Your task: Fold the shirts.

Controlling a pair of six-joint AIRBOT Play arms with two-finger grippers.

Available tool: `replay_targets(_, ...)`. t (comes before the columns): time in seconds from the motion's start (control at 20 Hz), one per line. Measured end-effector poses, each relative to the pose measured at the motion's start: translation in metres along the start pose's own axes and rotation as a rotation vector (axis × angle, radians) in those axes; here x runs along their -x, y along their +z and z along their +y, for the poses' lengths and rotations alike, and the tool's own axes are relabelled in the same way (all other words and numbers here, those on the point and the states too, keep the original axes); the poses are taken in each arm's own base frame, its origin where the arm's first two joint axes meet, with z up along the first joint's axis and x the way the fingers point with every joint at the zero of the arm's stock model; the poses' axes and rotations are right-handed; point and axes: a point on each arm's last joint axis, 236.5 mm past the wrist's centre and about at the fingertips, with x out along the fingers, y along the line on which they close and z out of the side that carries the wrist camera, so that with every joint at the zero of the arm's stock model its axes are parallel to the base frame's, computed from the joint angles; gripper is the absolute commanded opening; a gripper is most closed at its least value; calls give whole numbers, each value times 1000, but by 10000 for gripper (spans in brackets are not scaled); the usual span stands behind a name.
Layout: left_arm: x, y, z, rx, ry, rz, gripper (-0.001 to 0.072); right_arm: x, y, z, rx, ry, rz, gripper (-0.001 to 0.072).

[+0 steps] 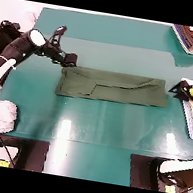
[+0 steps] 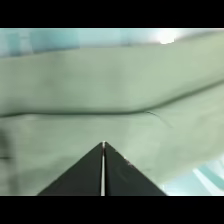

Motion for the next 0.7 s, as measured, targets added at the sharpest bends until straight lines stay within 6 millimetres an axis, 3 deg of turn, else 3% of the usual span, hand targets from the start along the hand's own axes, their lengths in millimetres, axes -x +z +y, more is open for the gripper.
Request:
replay_targets(0.1,-11,-8,-20,-27,-25,16,23,-13,-7,-8,-24,39,-1,531)
replay_targets(0.25,-31,-20,-48,-52,-56,41,23,-30,-9,2,-27,122,-8,524)
replay_targets(0.35,-46,-27,-61,-51,-76,49,23,-44,-9,12,-15,156,14,316)
replay_targets(0.45,-60,-32,-74,-38,-100,53,23,-54,-10,20,18,157,38,25)
replay_targets(0.55,-74,-36,-84,-30,-119,61,23,-53,-5,32,72,146,33,20)
replay_targets(0.7,-96,-35,-97,-31,-139,68,23,-27,8,72,185,155,-25,19)
